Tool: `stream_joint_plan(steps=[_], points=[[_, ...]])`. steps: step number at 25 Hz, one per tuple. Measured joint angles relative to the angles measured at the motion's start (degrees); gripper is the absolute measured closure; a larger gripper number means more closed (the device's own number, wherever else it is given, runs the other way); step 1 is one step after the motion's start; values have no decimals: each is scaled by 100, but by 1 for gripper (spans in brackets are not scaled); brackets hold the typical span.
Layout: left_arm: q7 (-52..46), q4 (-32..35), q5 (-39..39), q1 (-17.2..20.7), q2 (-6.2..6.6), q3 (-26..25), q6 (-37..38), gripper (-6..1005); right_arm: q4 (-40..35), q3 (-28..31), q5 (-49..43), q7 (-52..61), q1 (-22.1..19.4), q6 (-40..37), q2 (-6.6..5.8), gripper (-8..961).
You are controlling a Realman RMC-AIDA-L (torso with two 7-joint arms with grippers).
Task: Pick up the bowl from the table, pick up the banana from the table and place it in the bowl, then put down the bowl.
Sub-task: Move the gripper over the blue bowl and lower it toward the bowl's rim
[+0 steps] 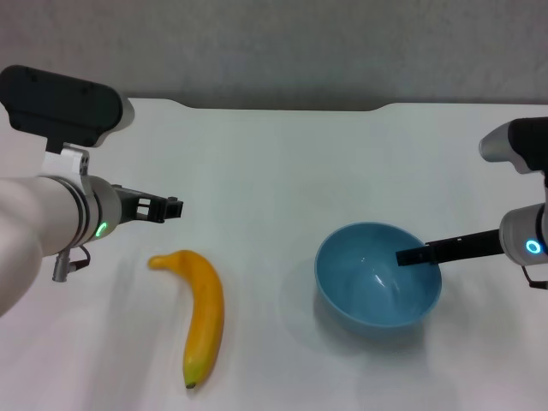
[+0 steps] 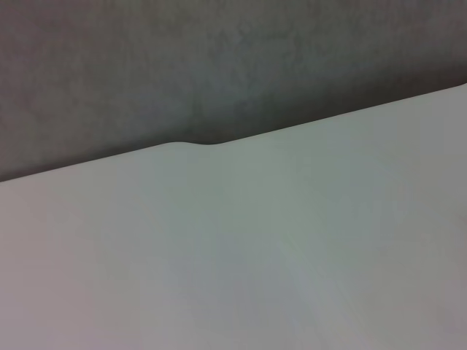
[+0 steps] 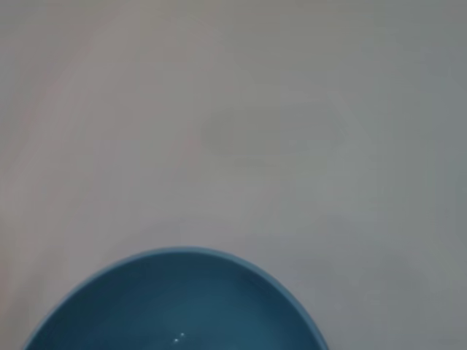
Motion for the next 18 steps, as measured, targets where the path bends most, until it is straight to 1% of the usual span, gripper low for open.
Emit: stream_joint_plan(steps=[7, 12, 18], points=[[0, 5, -10, -55, 0, 11, -91, 118, 114, -207, 22, 0, 67, -110, 46, 100], [-1, 71, -17, -67, 0, 12, -113, 117, 191, -246, 22, 4, 86, -153, 49, 102], [-24, 219, -26, -131, -12, 74, -163, 117, 468, -308, 22, -16, 223, -265, 47, 105]])
